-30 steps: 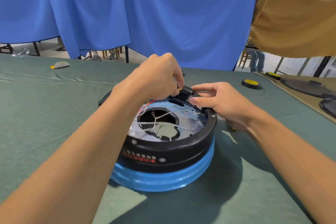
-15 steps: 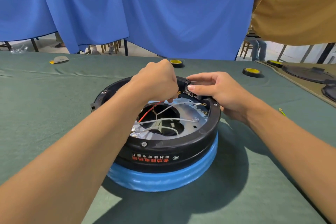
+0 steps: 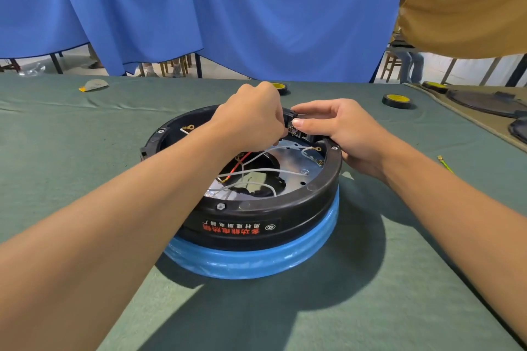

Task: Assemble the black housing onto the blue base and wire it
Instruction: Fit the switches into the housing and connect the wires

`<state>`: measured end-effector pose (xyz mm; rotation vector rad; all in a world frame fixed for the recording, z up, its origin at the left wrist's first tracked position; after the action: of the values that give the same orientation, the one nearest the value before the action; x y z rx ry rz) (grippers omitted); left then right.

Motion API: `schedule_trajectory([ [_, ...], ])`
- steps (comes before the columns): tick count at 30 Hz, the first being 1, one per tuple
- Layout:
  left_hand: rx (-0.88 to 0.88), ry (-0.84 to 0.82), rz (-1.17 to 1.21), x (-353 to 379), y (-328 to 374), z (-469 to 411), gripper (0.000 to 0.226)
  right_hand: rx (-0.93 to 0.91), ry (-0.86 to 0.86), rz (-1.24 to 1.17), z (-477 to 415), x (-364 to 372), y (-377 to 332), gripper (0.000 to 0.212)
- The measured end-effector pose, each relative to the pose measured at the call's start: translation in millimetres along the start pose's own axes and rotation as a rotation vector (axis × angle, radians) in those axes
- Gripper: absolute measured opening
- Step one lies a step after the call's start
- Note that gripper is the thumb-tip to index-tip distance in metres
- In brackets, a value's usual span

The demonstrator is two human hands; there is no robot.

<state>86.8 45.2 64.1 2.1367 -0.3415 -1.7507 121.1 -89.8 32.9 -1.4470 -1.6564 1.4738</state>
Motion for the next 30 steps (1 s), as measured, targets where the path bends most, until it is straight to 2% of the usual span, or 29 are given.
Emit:
schedule_trajectory([
  [25,0.023,-0.015,-0.039,-2.1,0.1,5.3,0.016,-0.028,-0.004,0.019,-1.6,-0.4,-0.1,0.037],
  [30,0.041,-0.016,-0.035,-2.6,1.1,5.9,0.010,-0.027,-0.010,0.016,-1.6,0.6,-0.6,0.037],
])
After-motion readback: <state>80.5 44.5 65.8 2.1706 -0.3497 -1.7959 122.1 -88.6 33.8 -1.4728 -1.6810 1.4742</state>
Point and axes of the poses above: each hand's wrist, its own z-axis away from the middle knuckle, its own x-axis out of the palm, y = z × x, the point moved 6 cm from there along -z, towards the middle knuckle, and after that the axes turned 9 degrees about -x, right-handed, at the moved point
